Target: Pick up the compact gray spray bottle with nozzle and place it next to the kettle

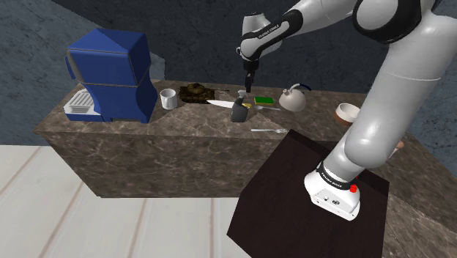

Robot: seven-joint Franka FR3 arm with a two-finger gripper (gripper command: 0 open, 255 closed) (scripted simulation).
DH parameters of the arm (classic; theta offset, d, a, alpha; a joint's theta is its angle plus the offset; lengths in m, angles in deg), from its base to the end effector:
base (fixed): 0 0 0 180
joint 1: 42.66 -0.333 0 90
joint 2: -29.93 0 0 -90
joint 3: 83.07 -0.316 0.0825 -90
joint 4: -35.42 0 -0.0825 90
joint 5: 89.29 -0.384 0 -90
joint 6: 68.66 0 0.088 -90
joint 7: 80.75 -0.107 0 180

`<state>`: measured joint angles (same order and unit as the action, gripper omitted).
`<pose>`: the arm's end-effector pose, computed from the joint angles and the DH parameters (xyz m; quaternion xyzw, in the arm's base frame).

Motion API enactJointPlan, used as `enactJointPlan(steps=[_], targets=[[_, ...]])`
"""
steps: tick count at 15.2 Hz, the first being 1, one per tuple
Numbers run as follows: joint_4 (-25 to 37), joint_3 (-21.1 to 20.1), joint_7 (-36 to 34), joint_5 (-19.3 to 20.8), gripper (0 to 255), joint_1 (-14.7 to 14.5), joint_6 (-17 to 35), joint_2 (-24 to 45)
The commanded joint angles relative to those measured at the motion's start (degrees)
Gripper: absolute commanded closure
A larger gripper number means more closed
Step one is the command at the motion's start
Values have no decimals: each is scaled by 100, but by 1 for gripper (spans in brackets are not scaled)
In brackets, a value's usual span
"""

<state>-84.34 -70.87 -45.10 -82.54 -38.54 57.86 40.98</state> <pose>0.5427 -0.1610 0.3283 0.9759 0.2046 -0.0613 0.0439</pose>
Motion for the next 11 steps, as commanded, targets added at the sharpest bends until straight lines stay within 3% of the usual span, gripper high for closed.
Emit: enactJointPlan(steps=[1,6,11], targets=[[353,-34,271,-133,0,63,112,438],[1344,-183,825,-394,0,263,204,1467],[1255,-197,841,-419,0,302,514,1687]])
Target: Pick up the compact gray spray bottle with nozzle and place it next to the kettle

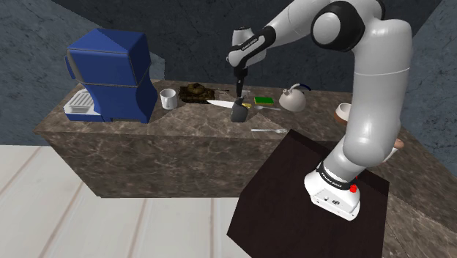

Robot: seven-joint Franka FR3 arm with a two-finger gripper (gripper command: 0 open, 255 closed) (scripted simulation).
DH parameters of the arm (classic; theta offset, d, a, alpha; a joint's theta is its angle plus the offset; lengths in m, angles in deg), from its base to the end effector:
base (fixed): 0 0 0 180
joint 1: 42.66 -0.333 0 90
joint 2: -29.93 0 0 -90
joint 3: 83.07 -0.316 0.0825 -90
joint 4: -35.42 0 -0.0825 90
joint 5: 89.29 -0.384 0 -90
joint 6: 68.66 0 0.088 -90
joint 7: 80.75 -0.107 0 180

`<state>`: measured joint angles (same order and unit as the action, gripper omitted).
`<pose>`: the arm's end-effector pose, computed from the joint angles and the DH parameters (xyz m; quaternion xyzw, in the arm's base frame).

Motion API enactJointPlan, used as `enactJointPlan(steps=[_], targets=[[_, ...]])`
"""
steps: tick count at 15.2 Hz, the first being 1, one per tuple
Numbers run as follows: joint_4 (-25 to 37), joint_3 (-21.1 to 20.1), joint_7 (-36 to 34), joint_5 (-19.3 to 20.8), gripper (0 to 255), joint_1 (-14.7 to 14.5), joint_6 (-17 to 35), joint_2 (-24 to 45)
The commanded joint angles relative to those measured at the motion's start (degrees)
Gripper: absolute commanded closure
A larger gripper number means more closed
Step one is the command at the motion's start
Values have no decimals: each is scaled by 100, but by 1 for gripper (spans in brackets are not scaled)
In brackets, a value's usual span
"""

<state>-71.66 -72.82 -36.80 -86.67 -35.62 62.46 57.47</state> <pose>0.6054 -0.1830 0.2564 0.9652 0.2537 -0.0531 0.0362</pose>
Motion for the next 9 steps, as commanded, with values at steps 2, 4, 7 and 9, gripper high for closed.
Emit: enactJointPlan(steps=[2,4,7,9], targets=[[-40,-7,19,-17,0,27,176,132],[-45,-9,21,-21,0,31,209,161],[-44,-9,21,-21,0,31,209,161],[-44,-9,21,-21,0,31,209,161]])
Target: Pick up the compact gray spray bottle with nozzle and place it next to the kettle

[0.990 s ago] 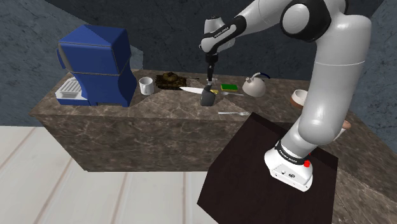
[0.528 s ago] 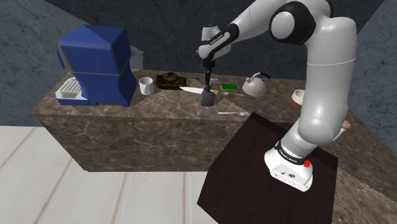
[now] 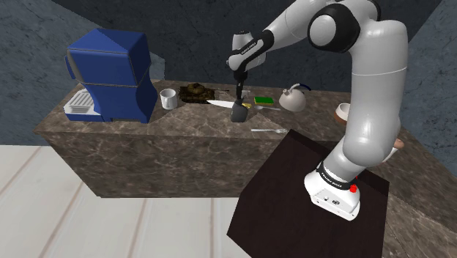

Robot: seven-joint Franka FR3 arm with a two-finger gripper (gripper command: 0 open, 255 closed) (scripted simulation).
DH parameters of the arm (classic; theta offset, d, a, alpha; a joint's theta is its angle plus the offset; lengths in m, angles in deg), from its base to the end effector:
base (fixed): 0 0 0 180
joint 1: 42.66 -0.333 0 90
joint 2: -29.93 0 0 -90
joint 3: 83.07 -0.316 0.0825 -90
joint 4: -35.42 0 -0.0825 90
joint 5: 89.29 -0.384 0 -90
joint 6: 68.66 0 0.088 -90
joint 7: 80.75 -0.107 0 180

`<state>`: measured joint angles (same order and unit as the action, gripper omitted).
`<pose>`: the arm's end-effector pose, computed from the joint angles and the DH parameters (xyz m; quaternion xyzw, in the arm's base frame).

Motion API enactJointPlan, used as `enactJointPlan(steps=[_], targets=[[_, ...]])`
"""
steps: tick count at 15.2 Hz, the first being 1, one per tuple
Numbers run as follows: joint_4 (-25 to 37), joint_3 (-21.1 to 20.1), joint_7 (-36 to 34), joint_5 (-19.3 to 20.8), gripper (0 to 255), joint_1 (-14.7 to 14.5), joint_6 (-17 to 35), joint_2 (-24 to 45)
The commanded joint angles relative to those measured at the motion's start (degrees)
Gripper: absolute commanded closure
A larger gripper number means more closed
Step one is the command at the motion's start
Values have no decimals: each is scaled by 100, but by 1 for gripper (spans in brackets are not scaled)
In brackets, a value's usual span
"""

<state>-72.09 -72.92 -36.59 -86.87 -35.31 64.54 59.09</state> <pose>0.6039 -0.1851 0.2386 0.9651 0.2541 -0.0529 0.0362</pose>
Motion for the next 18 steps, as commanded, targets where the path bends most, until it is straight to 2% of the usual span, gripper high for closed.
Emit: enactJointPlan(steps=[1,2,11,18], targets=[[0,0,0,0,0,0,0,0],[0,0,0,0,255,0,0,0],[-1,0,0,0,255,0,1,0],[58,30,11,42,255,-28,-406,-352]])
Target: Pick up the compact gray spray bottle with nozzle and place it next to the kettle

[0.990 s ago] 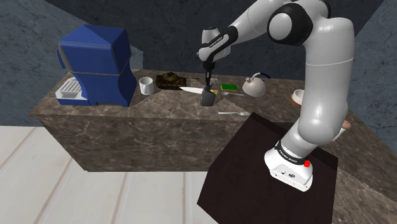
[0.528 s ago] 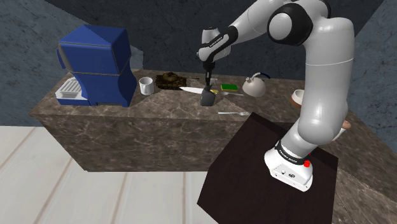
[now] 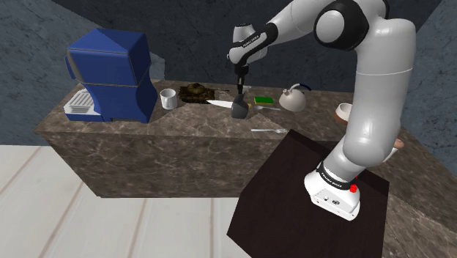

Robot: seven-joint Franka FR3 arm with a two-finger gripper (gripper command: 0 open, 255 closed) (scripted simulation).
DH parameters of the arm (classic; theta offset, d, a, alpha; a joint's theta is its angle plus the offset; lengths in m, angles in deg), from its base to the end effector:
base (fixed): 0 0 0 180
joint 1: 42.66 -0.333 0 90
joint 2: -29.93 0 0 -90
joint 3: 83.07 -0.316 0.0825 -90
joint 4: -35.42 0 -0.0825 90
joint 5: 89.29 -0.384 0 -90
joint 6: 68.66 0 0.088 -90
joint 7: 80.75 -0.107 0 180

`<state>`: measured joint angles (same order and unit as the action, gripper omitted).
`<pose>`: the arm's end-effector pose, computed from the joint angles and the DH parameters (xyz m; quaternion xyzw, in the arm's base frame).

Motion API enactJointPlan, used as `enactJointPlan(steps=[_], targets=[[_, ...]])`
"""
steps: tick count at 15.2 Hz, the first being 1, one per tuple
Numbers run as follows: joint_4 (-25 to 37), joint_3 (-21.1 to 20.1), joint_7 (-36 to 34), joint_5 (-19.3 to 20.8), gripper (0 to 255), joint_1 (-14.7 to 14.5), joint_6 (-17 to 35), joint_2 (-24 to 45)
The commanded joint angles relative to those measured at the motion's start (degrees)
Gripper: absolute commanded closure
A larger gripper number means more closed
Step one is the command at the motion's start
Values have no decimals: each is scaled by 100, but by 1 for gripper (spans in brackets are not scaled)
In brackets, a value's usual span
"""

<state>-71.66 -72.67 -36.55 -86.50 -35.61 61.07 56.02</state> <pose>0.6039 -0.1844 0.2703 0.9650 0.2542 -0.0529 0.0363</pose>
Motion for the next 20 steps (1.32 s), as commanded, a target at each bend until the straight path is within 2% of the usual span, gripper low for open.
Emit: enactJointPlan(steps=[1,20], targets=[[28,9,10,10,255,-2,-119,-92],[527,57,59,97,255,-54,-1333,-816]])
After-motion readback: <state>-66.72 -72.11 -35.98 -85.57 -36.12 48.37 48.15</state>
